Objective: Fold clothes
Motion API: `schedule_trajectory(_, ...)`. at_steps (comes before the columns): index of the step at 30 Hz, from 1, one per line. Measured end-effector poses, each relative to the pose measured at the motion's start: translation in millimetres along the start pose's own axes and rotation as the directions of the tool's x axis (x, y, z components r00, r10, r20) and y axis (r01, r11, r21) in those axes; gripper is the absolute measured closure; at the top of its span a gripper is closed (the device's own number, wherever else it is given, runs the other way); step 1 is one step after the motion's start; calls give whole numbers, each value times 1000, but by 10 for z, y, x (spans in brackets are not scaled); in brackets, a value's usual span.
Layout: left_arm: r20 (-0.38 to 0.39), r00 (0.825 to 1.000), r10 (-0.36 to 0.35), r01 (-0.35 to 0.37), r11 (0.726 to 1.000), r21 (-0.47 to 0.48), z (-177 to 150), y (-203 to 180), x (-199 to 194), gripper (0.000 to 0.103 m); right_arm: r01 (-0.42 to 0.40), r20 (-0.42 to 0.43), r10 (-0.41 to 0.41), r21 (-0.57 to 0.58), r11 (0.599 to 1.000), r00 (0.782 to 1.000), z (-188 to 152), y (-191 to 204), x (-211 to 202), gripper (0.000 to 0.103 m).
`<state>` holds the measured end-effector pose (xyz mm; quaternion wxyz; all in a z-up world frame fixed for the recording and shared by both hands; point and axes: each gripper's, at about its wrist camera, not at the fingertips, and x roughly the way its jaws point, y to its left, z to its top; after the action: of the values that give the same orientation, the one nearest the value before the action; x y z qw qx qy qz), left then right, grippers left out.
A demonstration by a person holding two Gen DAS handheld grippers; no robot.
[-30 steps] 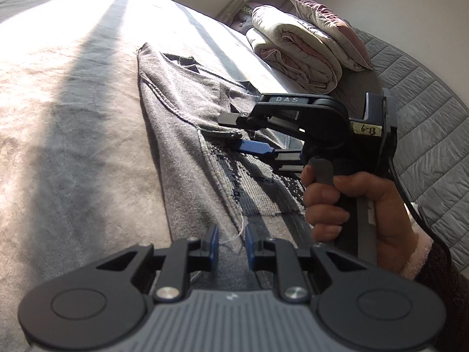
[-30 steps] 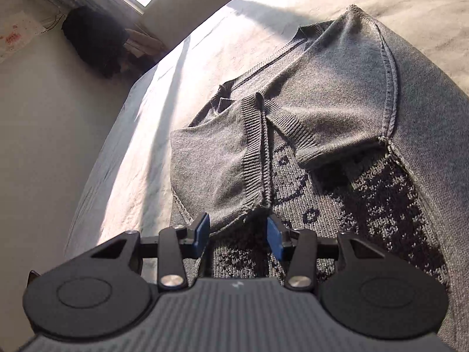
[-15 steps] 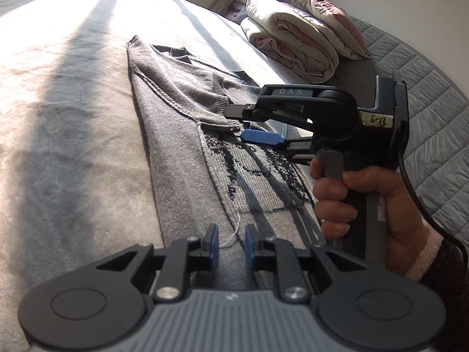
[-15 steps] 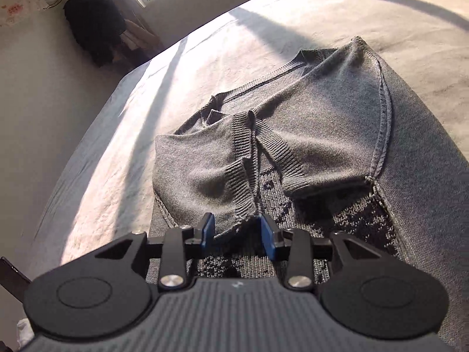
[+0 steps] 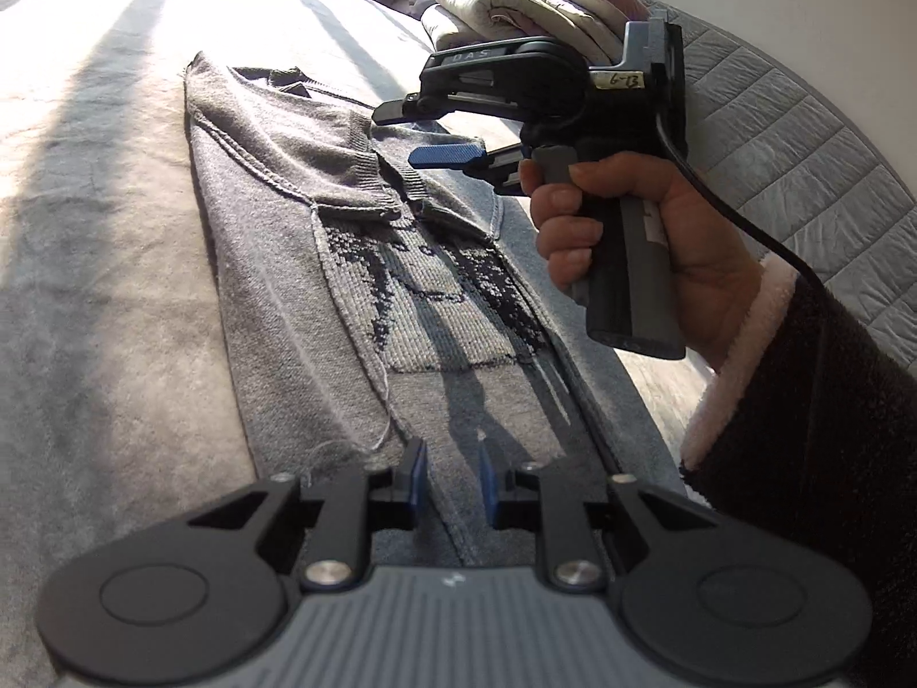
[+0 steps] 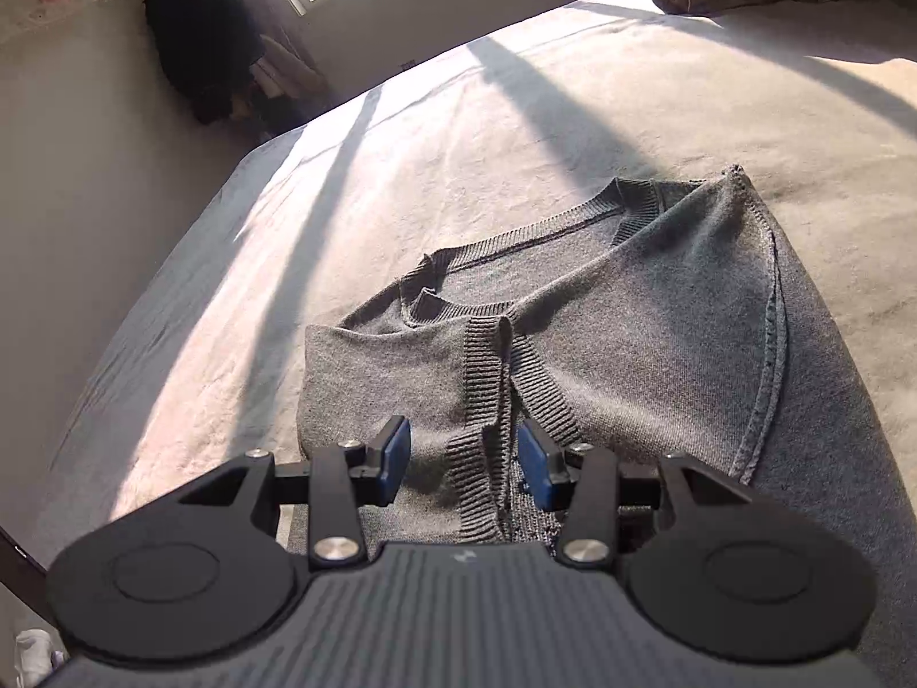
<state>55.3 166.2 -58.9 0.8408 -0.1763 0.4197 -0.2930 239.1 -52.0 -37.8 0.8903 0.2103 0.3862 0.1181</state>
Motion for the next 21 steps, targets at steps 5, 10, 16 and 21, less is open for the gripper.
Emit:
schedule_trajectory(5,109,994,23,-16,998,-67,134,127,-64,85,29,-17,-29,25,999,999,145,-38,316,57)
schedule_trajectory(10,96,995,42,-32,994,-103,253,195,45,85,1,6,-1,33,999,1000,127,-44,495,62)
schedule_trajectory(16,62,997,48,-40,993,-115,270,216,153,85,-13,123,16,-27,1000,992,96,38,383,93)
schedule_trajectory(21,36,997,66,-61,991,-117,259,217,198,85,67,181,-45,-121,990,982,125,118,326,93)
